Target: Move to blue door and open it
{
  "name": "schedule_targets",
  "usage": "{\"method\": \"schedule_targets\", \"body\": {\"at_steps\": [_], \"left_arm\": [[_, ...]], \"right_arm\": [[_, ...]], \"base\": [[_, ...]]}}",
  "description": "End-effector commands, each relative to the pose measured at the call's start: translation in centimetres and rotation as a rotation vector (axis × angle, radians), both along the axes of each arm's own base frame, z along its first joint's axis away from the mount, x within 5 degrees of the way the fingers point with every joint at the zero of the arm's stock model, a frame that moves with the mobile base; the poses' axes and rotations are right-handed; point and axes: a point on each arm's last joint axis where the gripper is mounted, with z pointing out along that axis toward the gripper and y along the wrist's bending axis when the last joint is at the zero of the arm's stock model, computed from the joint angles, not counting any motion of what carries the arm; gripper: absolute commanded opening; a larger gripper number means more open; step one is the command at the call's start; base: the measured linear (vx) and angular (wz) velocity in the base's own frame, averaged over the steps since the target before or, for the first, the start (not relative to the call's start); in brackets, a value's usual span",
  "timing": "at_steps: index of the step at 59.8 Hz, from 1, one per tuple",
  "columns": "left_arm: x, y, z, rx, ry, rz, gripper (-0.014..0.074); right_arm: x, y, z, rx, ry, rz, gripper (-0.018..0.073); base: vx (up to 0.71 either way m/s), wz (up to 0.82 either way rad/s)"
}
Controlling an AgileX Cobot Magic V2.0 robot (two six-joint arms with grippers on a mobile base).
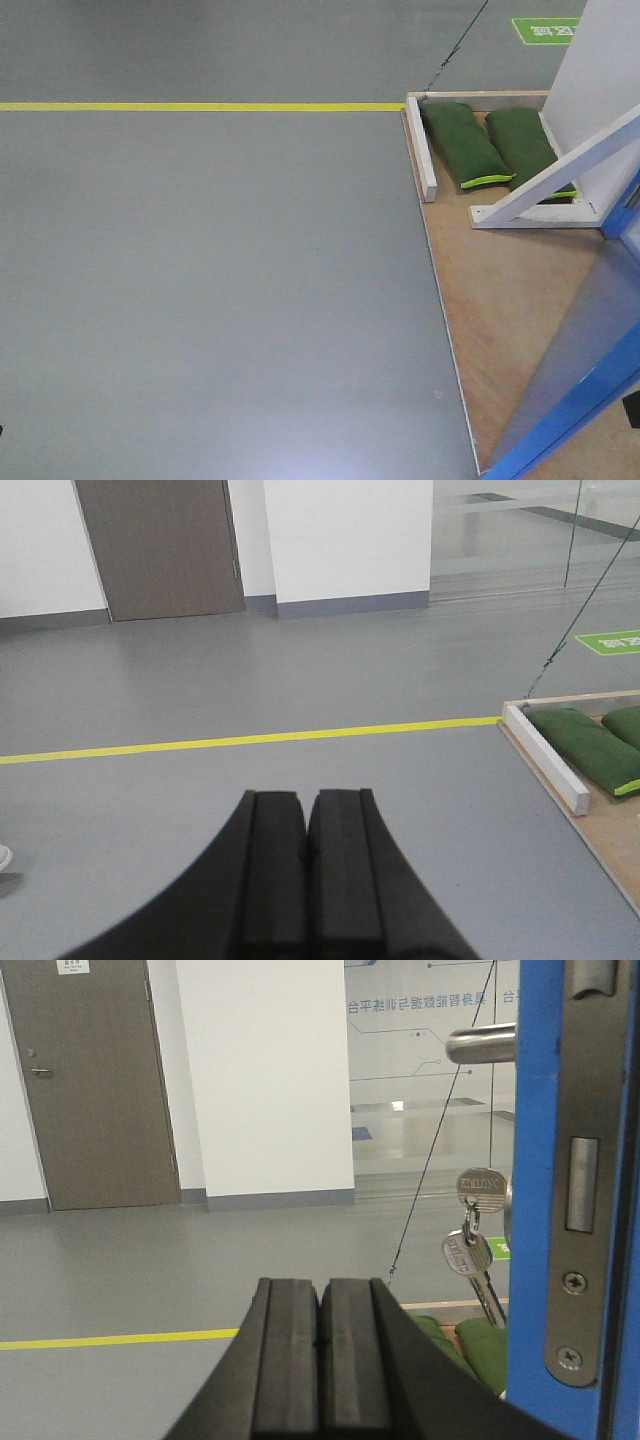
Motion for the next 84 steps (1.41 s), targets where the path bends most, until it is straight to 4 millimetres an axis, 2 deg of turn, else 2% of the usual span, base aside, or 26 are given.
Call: {"method": "schedule_targets", "body": {"at_steps": [1, 61, 67, 68, 72, 79, 84], "left_arm": [[0.0, 0.0, 0.6, -0.005, -0.092, -0.007, 0.0070], [0.0, 0.0, 0.6, -0.005, -0.092, -0.007, 0.0070], [0.0, 0.0, 0.6, -0.005, -0.092, -0.007, 0.0070], [0.0, 0.0, 0.6, -0.005, -0.092, -0.007, 0.0070], [0.0, 0.0, 0.6, -0.005, -0.092, -0.007, 0.0070], [0.0, 0.0, 0.6, -0.005, -0.092, -0.007, 0.0070], [0.0, 0.0, 0.6, -0.005, -0.092, -0.007, 0.0070]], "right_arm": [[-0.1, -0.2, 0.1, -0.007, -0.079, -0.020, -0.0008], [-0.2, -0.2, 0.6, -0.010, -0.115, -0.027, -0.0008], [-0.5, -0.3, 2.1, -0.048, -0.222, -0.044, -0.0008], [-0.9, -0.3, 3.5, -0.079, -0.283, -0.052, -0.0008], [-1.4, -0.3, 5.6, -0.098, -0.351, -0.058, -0.0008], [-2.0, -0.3, 9.6, -0.103, -0.420, -0.064, -0.0008], [-1.9, -0.3, 13.5, -0.107, -0.457, -0.066, -0.0008]], "base": [[0.10, 0.01], [0.01, 0.00], [0.00, 0.00], [0.00, 0.00], [0.00, 0.00], [0.00, 0.00], [0.00, 0.00]]}}
